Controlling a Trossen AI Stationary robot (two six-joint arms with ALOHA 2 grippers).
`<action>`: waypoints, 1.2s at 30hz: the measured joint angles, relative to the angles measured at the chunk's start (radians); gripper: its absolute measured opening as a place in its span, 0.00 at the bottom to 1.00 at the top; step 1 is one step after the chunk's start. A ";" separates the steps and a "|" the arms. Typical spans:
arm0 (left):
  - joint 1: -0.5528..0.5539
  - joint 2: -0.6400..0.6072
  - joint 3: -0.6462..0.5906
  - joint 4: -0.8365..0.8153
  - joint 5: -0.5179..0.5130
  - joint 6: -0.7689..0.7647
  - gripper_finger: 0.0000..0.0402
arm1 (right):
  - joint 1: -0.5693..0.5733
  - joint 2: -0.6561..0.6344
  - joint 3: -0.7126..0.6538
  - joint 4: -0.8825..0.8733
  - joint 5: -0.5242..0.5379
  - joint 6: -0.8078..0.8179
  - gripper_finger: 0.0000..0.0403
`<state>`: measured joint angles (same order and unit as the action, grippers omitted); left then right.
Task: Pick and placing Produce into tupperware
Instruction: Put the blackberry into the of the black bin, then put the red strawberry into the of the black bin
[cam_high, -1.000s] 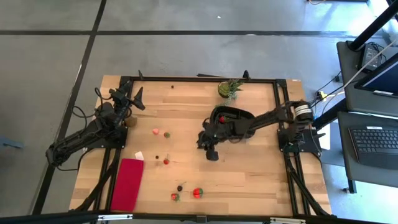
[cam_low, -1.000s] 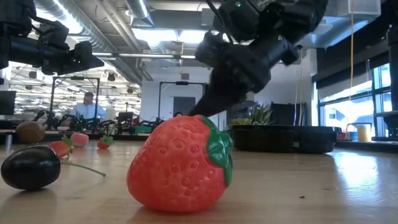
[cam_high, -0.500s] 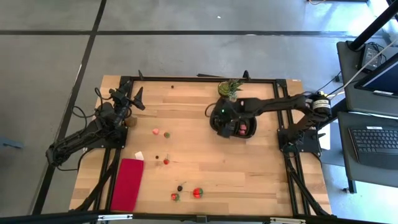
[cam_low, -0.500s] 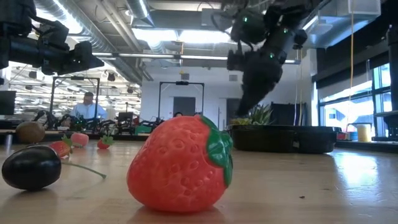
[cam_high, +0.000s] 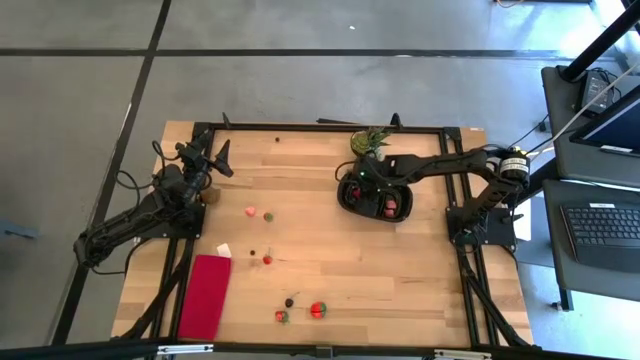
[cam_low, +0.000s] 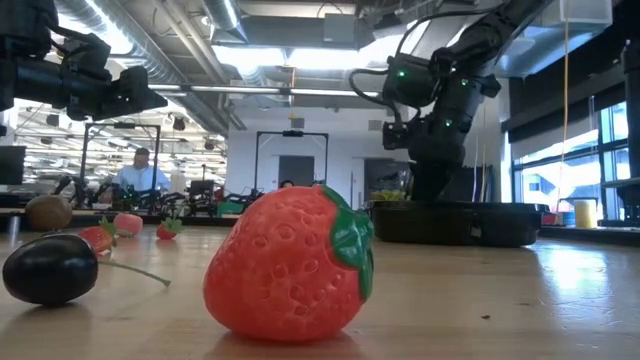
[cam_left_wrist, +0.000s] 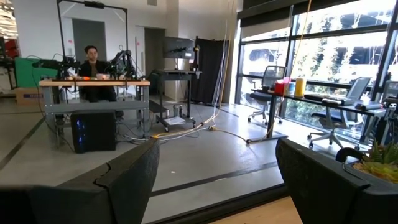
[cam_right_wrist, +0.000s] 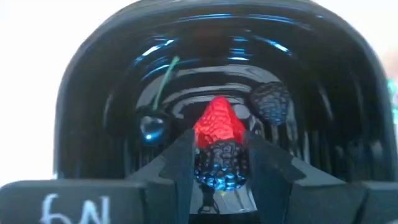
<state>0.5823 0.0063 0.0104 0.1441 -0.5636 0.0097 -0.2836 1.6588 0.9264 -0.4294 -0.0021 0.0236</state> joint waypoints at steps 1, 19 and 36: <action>0.000 0.000 0.000 0.000 0.000 0.000 0.79 | 0.000 0.000 0.000 0.000 0.000 -0.002 0.33; 0.000 0.000 0.000 0.000 0.000 0.000 0.79 | 0.010 -0.015 0.098 -0.120 0.001 0.094 0.64; 0.000 0.000 0.000 0.000 0.000 -0.001 0.79 | 0.316 -0.019 0.148 0.246 -0.029 0.074 0.63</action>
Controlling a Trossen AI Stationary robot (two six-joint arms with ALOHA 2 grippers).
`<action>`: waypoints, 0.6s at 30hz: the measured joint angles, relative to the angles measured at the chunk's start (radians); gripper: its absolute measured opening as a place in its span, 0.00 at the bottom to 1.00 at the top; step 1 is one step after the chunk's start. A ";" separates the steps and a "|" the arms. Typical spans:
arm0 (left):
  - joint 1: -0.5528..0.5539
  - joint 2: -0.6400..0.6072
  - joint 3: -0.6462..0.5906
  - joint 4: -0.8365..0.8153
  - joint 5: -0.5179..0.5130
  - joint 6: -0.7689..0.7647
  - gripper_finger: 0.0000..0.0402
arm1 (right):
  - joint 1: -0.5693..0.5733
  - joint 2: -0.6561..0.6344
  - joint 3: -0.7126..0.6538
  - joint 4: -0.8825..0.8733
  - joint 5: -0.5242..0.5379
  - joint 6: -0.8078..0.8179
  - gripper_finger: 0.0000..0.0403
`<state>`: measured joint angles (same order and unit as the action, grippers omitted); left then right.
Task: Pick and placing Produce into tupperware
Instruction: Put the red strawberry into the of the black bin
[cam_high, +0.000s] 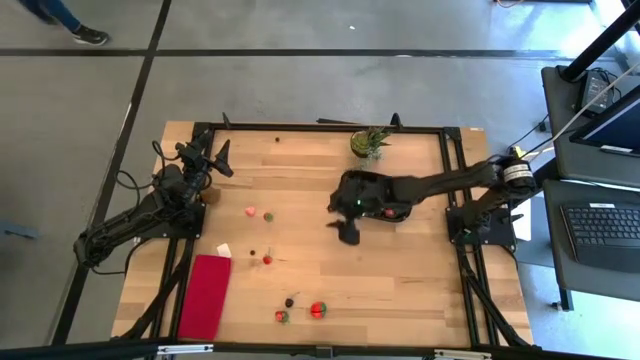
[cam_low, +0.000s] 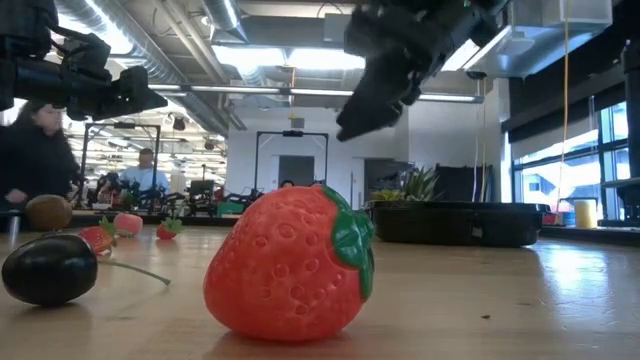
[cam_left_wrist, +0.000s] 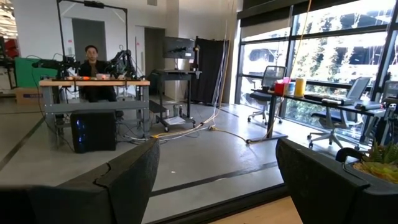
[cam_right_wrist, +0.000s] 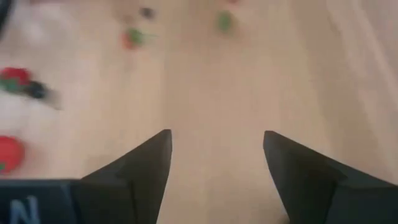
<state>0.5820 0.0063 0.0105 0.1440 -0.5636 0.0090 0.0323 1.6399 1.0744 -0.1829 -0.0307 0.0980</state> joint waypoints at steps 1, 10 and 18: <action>0.000 0.000 0.000 0.000 0.000 0.000 0.79 | 0.019 0.009 0.000 0.025 0.000 -0.004 0.63; 0.000 0.000 0.000 0.000 0.000 -0.001 0.79 | 0.145 0.098 -0.001 0.097 0.000 0.004 0.65; 0.000 0.000 0.000 0.000 0.000 -0.002 0.79 | 0.226 0.162 -0.002 0.216 0.000 0.056 0.85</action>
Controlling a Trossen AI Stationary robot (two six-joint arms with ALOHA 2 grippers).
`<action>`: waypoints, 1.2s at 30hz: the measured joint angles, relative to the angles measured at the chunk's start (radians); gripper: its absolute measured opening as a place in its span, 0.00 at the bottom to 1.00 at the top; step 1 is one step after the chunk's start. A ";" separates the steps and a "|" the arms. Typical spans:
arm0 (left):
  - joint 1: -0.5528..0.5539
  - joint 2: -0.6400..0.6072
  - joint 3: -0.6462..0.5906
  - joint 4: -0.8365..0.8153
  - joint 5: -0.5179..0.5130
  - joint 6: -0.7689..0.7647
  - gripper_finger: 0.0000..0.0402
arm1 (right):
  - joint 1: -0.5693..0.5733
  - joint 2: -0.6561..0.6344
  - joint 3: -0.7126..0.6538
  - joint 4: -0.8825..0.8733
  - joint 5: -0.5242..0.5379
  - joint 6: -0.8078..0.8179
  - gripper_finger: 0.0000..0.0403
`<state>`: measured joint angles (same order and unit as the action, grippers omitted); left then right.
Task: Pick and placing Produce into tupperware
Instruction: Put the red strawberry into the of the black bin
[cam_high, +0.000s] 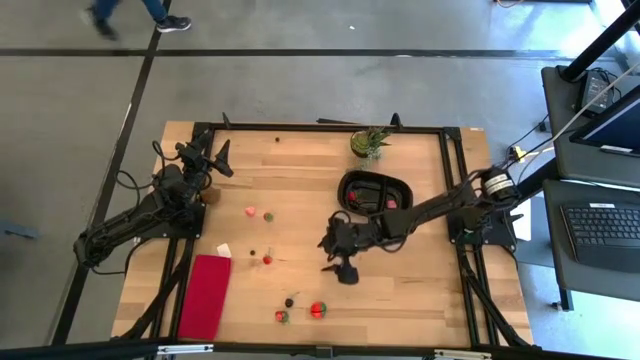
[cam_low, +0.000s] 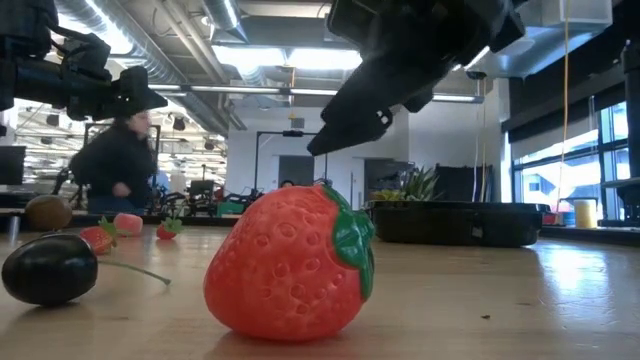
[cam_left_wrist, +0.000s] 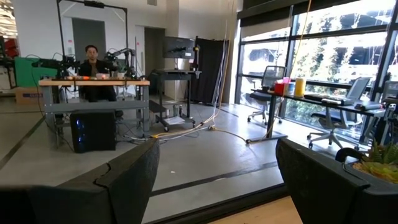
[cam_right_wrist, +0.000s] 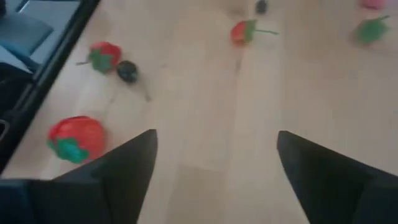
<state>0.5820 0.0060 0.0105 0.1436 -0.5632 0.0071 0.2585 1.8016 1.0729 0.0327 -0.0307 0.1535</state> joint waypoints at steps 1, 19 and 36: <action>0.000 0.000 0.000 0.000 0.000 0.000 0.79 | 0.009 0.004 0.000 0.008 0.000 0.028 0.87; 0.000 0.000 0.000 0.000 0.000 -0.001 0.79 | 0.188 0.159 0.000 0.403 0.047 0.158 0.91; 0.000 0.000 0.000 0.000 0.000 0.002 0.79 | 0.217 0.283 0.260 -0.058 -0.015 0.209 0.91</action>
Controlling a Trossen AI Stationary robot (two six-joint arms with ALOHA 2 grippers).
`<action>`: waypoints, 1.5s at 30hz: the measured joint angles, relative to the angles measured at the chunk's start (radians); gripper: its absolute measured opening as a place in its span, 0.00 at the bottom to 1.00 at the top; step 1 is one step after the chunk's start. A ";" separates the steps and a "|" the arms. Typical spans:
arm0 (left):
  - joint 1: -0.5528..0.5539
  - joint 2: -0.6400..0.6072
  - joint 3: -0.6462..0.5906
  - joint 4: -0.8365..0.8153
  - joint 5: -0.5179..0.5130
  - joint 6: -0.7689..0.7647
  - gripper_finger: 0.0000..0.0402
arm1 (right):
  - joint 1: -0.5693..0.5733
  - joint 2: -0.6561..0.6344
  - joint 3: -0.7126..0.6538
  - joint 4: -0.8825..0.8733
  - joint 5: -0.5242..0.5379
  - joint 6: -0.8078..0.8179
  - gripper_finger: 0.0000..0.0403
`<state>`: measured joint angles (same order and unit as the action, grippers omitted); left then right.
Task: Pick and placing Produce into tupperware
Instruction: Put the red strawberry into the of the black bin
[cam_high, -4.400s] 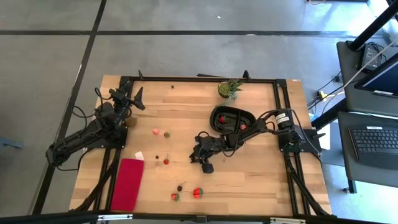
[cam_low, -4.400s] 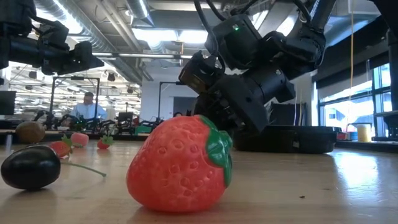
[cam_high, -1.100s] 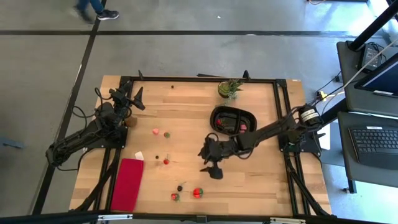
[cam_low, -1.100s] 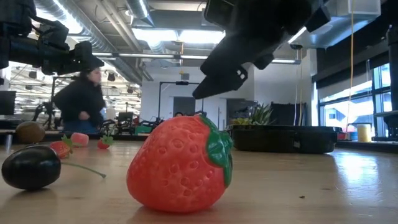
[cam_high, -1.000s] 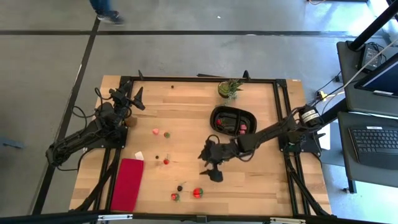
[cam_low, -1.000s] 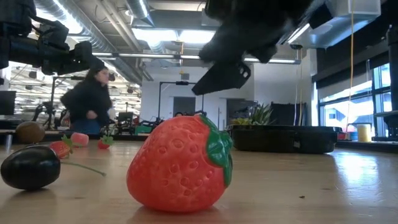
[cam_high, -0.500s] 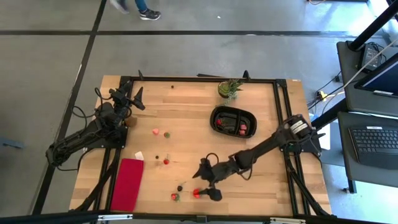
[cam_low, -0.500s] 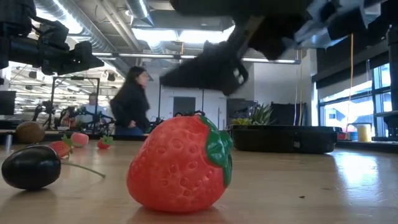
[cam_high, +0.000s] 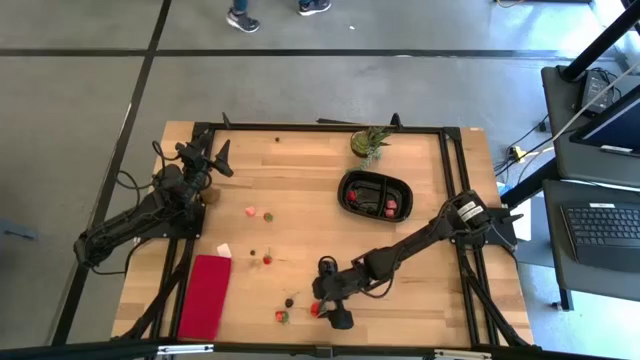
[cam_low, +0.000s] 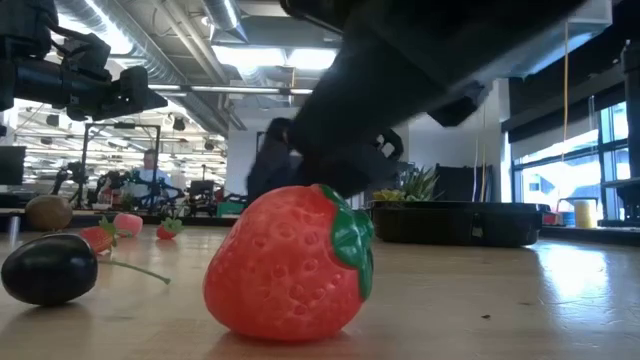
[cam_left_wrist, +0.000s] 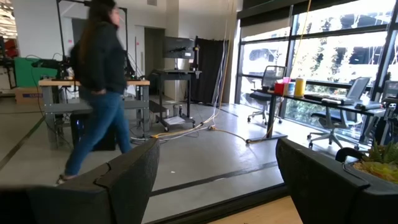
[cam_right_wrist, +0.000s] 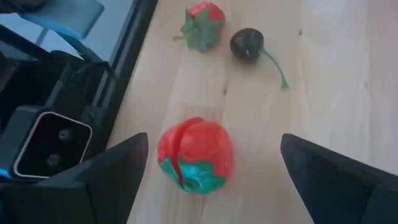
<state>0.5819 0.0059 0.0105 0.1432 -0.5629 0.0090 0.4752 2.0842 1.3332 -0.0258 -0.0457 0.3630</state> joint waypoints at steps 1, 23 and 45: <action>0.000 0.000 0.000 0.000 0.000 0.000 0.79 | 0.002 0.006 0.017 -0.017 0.000 0.003 0.91; 0.000 0.000 0.000 0.000 0.000 -0.002 0.79 | 0.013 0.104 0.101 -0.090 -0.022 0.068 0.89; 0.000 0.000 0.000 0.000 0.000 -0.003 0.79 | 0.006 0.108 0.099 -0.084 -0.028 0.049 0.58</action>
<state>0.5823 0.0059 0.0105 0.1429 -0.5629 0.0063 0.4807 2.1918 1.4322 -0.1099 -0.0737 0.4118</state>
